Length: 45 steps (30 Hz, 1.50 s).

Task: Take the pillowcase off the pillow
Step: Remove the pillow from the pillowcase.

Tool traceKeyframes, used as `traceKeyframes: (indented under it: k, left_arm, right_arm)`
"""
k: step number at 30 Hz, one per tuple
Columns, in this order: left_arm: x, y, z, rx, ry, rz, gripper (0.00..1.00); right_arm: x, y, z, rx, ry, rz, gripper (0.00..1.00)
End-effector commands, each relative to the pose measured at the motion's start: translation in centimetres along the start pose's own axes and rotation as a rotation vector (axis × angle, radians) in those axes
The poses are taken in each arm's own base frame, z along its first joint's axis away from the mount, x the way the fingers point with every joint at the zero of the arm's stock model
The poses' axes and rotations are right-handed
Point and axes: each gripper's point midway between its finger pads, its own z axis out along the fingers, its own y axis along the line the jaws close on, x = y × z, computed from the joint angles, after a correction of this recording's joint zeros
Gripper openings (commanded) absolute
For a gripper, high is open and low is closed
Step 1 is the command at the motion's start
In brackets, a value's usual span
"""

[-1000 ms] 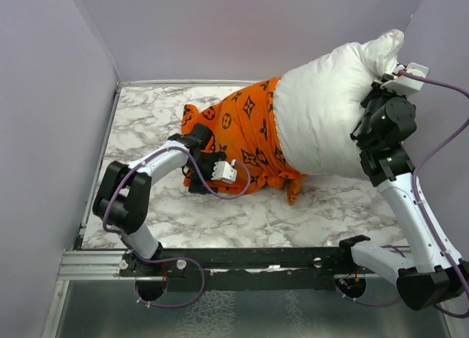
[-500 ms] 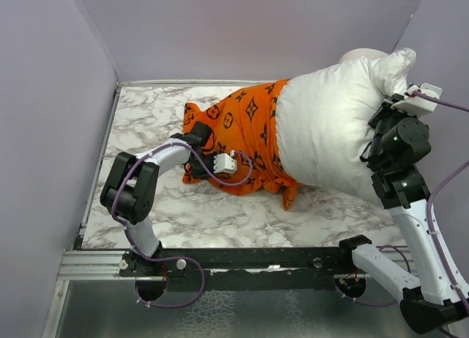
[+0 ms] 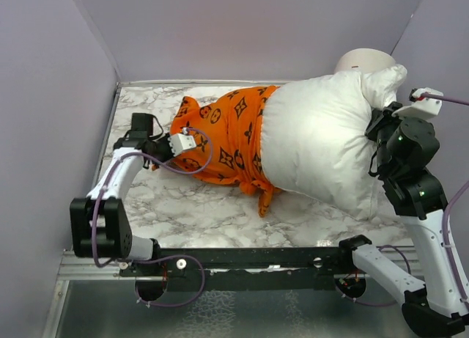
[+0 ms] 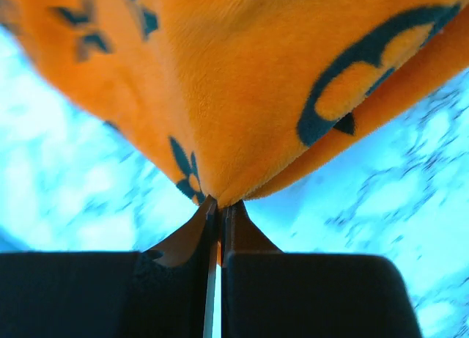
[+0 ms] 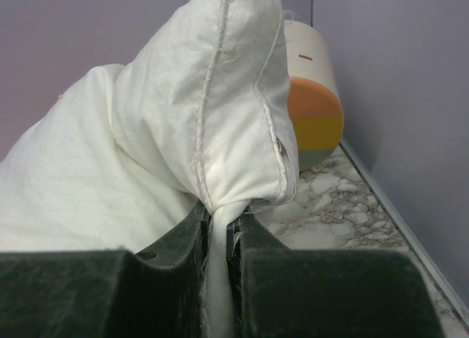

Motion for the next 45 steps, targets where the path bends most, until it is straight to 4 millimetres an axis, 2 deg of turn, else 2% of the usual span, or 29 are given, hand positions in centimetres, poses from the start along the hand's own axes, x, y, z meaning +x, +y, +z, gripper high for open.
traceKeyframes:
  k: [1, 3, 7, 10, 12, 13, 15, 17, 19, 22, 27, 32, 35, 40, 43, 45]
  left_arm:
    - [1.0, 3.9, -7.0, -0.229, 0.0, 0.076, 0.0]
    - [3.8, 5.2, -9.0, -0.31, 0.054, 0.036, 0.0]
    - [9.0, 6.1, -11.3, -0.37, 0.107, -0.054, 0.0]
    - [12.8, 6.0, -12.2, -0.398, 0.147, -0.103, 0.0]
    - [14.3, 5.5, -12.5, -0.395, 0.151, -0.135, 0.0]
    - [14.7, 5.2, -12.7, -0.385, 0.143, -0.152, 0.0]
    - [15.0, 4.6, -13.1, -0.367, 0.127, -0.175, 0.0]
    - [15.0, 4.0, -13.4, -0.355, 0.117, -0.18, 0.0]
    - [15.1, 3.7, -13.7, -0.351, 0.112, -0.177, 0.0]
    - [15.3, 3.5, -14.2, -0.352, 0.113, -0.171, 0.0]
    - [15.8, 3.4, -14.9, -0.331, 0.096, -0.212, 0.0]
    - [16.7, 1.5, -13.9, -0.256, 0.095, -0.249, 0.0]
    - [16.5, 0.3, -13.2, -0.215, 0.079, -0.263, 0.0]
    - [14.1, -1.4, -12.9, -0.162, -0.001, -0.247, 0.0]
    - [12.2, -1.6, -12.8, -0.139, -0.037, -0.224, 0.0]
    - [10.8, -1.5, -12.6, -0.124, -0.052, -0.211, 0.0]
  right_arm:
    - [-3.9, 0.5, -2.0, -0.05, -0.051, 0.128, 0.01]
    - [-3.3, 0.0, -2.5, -0.037, -0.025, 0.14, 0.01]
    - [-1.3, -1.7, -3.5, 0.017, 0.021, 0.136, 0.01]
    - [1.1, -2.7, -3.9, 0.043, 0.061, 0.094, 0.0]
    - [3.6, -2.7, -4.1, 0.037, 0.129, 0.089, 0.01]
    - [5.4, -2.2, -4.2, 0.009, 0.185, 0.085, 0.06]
    - [9.6, -0.5, -4.7, -0.077, 0.32, 0.099, 0.43]
    - [13.8, 0.8, -5.8, -0.12, 0.472, 0.154, 0.74]
    - [17.3, 1.8, -7.1, -0.166, 0.595, 0.203, 0.85]
    - [20.1, 3.0, -8.2, -0.218, 0.662, 0.291, 0.93]
    - [21.5, 3.9, -9.6, -0.263, 0.737, 0.352, 1.0]
    - [22.8, 2.5, -11.7, -0.215, 0.809, 0.37, 1.0]
    - [23.1, 3.0, -13.3, -0.261, 0.856, 0.408, 1.0]
    - [21.9, 5.3, -16.1, -0.445, 0.861, 0.571, 1.0]
    - [21.1, 6.4, -15.5, -0.515, 0.792, 0.625, 1.0]
    - [21.3, 7.2, -14.6, -0.554, 0.769, 0.617, 1.0]
